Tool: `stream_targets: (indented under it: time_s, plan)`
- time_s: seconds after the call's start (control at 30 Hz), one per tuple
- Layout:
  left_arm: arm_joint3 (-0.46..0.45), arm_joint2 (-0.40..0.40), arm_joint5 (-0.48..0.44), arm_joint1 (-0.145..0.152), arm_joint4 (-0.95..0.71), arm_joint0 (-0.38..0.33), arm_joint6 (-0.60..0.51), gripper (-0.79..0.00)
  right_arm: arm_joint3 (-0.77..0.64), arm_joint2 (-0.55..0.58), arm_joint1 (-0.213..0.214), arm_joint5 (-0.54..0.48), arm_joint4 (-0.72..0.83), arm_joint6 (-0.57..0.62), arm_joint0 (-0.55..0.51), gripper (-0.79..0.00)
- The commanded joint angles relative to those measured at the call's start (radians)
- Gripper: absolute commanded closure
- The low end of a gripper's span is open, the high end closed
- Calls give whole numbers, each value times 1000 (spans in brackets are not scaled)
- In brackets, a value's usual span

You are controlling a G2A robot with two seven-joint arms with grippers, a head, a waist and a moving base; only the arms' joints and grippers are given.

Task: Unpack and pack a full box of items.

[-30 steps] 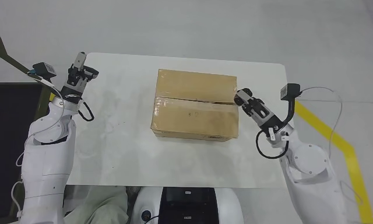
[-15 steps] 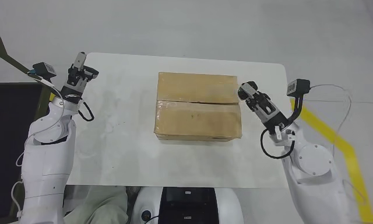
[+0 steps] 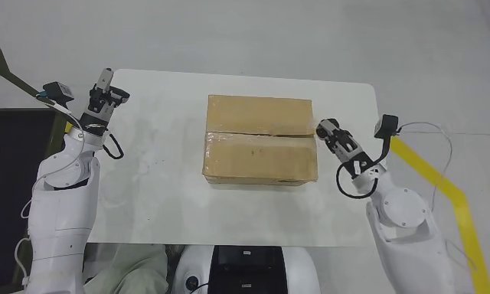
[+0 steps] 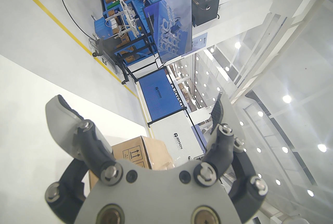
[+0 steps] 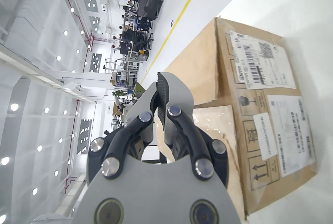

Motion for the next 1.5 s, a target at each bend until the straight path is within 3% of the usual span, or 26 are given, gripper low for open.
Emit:
stream_targets:
  time_s: [0.0,0.8,1.0,1.47]
  plan:
    - [0,0,0,0,0,0,0,-785,-6,6,1,8,-6,-10,-12,0]
    - [0,0,0,0,0,0,0,-785,26,-31,2,51,-150,-74,-34,0]
    - [0,0,0,0,0,0,0,-785,39,-35,2,47,-155,-74,-38,-49]
    - [0,0,0,0,0,0,0,-785,67,-34,2,76,-165,-68,-20,0]
